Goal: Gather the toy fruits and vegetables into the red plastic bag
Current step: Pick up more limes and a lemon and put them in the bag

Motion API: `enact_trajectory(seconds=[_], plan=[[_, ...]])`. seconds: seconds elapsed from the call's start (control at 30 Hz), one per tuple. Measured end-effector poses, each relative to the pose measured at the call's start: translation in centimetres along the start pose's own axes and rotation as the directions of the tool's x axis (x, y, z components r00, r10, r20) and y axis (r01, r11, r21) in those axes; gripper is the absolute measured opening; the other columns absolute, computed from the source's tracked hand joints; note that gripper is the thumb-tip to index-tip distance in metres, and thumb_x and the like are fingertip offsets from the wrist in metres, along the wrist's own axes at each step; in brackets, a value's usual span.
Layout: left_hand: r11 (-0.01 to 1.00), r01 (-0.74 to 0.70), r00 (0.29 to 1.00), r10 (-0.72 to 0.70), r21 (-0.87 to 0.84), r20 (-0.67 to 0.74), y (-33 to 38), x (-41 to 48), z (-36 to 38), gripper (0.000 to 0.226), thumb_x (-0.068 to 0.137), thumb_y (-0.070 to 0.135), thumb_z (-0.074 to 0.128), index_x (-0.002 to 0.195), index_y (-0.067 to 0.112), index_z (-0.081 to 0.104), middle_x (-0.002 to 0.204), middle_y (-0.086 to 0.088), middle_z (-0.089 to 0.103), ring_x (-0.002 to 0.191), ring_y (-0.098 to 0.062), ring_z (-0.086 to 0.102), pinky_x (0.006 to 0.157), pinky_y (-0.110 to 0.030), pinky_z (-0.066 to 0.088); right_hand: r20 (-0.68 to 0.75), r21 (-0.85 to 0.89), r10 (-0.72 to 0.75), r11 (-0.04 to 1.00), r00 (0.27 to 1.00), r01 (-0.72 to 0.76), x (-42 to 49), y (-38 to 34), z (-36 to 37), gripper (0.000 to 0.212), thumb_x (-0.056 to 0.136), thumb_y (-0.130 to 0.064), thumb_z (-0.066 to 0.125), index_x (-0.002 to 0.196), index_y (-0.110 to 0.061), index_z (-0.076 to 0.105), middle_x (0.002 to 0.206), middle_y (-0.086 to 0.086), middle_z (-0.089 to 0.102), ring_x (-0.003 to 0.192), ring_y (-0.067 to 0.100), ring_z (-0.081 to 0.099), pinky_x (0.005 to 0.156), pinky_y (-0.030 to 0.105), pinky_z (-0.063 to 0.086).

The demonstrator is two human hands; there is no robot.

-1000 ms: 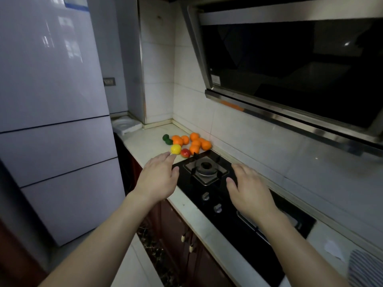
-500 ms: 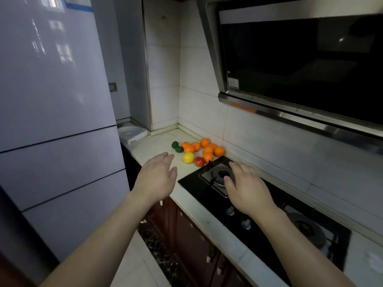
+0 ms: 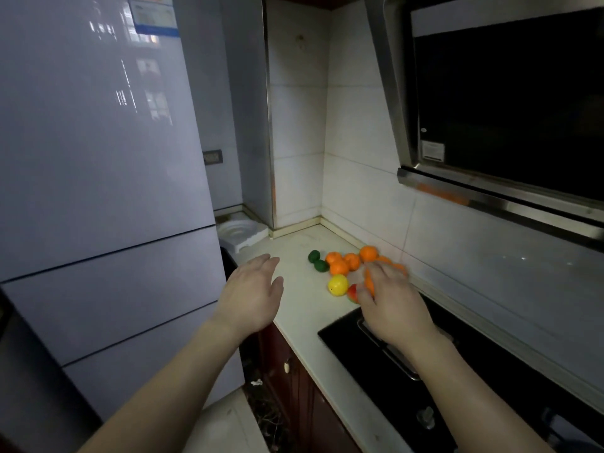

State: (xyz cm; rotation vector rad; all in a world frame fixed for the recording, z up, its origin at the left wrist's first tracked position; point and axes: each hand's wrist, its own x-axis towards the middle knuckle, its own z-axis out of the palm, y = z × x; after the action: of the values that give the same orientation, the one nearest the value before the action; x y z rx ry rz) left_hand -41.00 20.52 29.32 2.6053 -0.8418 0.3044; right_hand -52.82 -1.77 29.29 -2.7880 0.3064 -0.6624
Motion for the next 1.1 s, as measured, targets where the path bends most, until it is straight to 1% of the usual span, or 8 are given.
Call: enact_trajectory(seconds=[0.1, 0.2, 0.3, 0.43, 0.53, 0.8, 0.93, 1.1], plan=[[1.000, 0.020, 1.000, -0.020, 0.008, 0.010, -0.9, 3.1, 0.5, 0.052, 0.103, 0.035, 0.034, 0.151, 0.015, 0.031, 0.157, -0.006, 0.030, 0.144, -0.021, 0.026, 0.118, -0.032, 0.018, 0.025, 0.005, -0.013, 1.000, 1.000, 0.013, 3.4, 0.7, 1.3, 0.057, 0.089, -0.047, 0.028, 0.128, -0.011, 0.051, 0.123, 0.006, 0.056, 0.113, 0.024, 0.049, 0.097, 0.036, 0.040], [1.000, 0.023, 1.000, -0.023, 0.008, -0.002, -1.7, 5.9, 1.1, 0.052, 0.102, 0.035, 0.035, 0.150, 0.015, 0.033, 0.156, -0.006, 0.032, 0.143, -0.021, 0.027, 0.118, -0.032, 0.019, 0.027, 0.005, -0.012, 1.000, 1.000, 0.012, 6.0, 1.4, 2.0, 0.048, 0.089, -0.044, 0.032, 0.122, -0.016, 0.053, 0.117, 0.002, 0.057, 0.107, 0.019, 0.051, 0.091, 0.032, 0.041], [1.000, 0.028, 1.000, -0.028, 0.000, -0.001, -3.0, 8.0, 1.9, 0.052, 0.102, 0.035, 0.037, 0.149, 0.014, 0.035, 0.155, -0.007, 0.034, 0.142, -0.023, 0.030, 0.119, -0.033, 0.021, 0.042, -0.003, -0.012, 1.000, 0.999, 0.013, 8.1, 1.5, 2.7, 0.040, 0.092, -0.036, 0.040, 0.122, -0.013, 0.053, 0.116, 0.003, 0.057, 0.106, 0.021, 0.051, 0.086, 0.027, 0.035], [0.999, 0.032, 0.999, -0.032, -0.006, 0.014, -5.6, 10.7, 2.8, 0.052, 0.101, 0.036, 0.037, 0.149, 0.014, 0.035, 0.155, -0.008, 0.034, 0.142, -0.023, 0.029, 0.119, -0.034, 0.021, 0.073, -0.005, -0.002, 1.000, 0.997, 0.003, 11.0, 0.7, 4.6, 0.054, 0.091, -0.038, 0.036, 0.134, -0.008, 0.047, 0.130, 0.008, 0.053, 0.117, 0.023, 0.048, 0.098, 0.031, 0.035], [1.000, 0.008, 1.000, -0.008, -0.013, 0.012, -7.7, 13.1, 3.3, 0.051, 0.102, 0.035, 0.037, 0.149, 0.015, 0.035, 0.155, -0.007, 0.034, 0.142, -0.023, 0.029, 0.118, -0.033, 0.019, 0.077, -0.023, 0.017, 1.000, 0.997, -0.015, 13.3, -0.2, 6.6, 0.061, 0.089, -0.043, 0.029, 0.135, -0.008, 0.047, 0.132, 0.009, 0.053, 0.118, 0.024, 0.048, 0.100, 0.032, 0.036], [0.992, -0.077, 0.997, 0.078, -0.097, 0.007, -15.8, 22.0, 4.5, 0.050, 0.101, 0.035, 0.038, 0.146, 0.015, 0.039, 0.150, -0.005, 0.042, 0.137, -0.024, 0.038, 0.114, -0.038, 0.031, 0.078, -0.085, 0.131, 0.989, 0.988, -0.125, 20.3, -3.6, 12.4, 0.064, 0.089, -0.043, 0.027, 0.141, -0.009, 0.040, 0.141, 0.007, 0.046, 0.128, 0.021, 0.039, 0.107, 0.030, 0.029], [0.986, -0.132, 0.991, 0.135, -0.101, 0.023, -20.2, 25.9, 5.2, 0.048, 0.101, 0.033, 0.040, 0.146, 0.014, 0.040, 0.150, -0.005, 0.043, 0.136, -0.022, 0.039, 0.114, -0.032, 0.026, 0.078, -0.111, 0.188, 0.978, 0.979, -0.179, 23.8, -5.5, 15.9, 0.056, 0.095, -0.043, 0.032, 0.143, -0.015, 0.037, 0.144, 0.005, 0.043, 0.131, 0.021, 0.038, 0.107, 0.037, 0.034], [0.975, -0.177, 0.979, 0.189, -0.136, 0.079, -23.4, 30.2, 6.5, 0.049, 0.101, 0.035, 0.039, 0.146, 0.015, 0.039, 0.150, -0.004, 0.042, 0.136, -0.023, 0.038, 0.114, -0.036, 0.030, 0.058, -0.123, 0.262, 0.959, 0.963, -0.254, 26.4, -6.9, 18.8, 0.052, 0.098, -0.039, 0.038, 0.142, -0.013, 0.039, 0.144, 0.005, 0.043, 0.131, 0.020, 0.038, 0.108, 0.032, 0.028]])
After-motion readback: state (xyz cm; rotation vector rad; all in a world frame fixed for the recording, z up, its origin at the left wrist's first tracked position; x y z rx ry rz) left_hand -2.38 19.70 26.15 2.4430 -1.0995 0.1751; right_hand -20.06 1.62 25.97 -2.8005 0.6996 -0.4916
